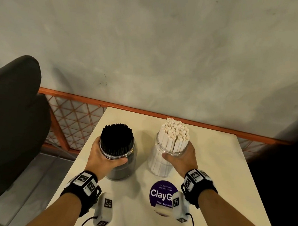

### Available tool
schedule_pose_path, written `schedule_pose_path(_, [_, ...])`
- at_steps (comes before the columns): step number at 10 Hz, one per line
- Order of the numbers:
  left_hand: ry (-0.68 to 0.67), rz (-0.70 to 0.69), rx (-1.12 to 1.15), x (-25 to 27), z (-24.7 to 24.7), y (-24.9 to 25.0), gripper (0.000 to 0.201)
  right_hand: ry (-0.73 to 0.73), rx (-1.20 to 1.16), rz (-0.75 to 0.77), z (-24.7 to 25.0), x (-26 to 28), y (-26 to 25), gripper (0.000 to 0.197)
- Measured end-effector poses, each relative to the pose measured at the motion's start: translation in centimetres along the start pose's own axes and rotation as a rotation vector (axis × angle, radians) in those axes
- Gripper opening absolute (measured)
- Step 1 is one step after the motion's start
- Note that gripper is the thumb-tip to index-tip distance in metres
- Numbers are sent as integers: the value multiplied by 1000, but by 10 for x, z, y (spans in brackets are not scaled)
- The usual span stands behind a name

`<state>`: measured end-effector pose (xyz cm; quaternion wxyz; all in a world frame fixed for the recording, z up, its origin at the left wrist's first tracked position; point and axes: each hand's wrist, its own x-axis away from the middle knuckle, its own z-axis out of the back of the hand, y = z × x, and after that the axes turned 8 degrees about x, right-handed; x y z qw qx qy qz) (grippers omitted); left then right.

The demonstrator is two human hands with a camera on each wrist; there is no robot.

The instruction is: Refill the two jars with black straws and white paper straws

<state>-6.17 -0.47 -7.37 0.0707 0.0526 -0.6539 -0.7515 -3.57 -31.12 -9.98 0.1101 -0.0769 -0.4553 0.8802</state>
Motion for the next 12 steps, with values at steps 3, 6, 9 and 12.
schedule_pose_path(3, [-8,-20,-18,-44,-20,-1,116,1,-19,40,-7,-61,1,107])
schedule_pose_path(6, [-19,3,-32,-61,-21,-5,122,-6,-58,90,-3,-68,-12,92])
schedule_pose_path(9, [-32,5,-19,-62,-21,-5,120,-17,-82,137,1,-62,-22,83])
schedule_pose_path(12, [-74,80,-80,-61,-17,-4,128,-130,23,1,11,-62,-14,123])
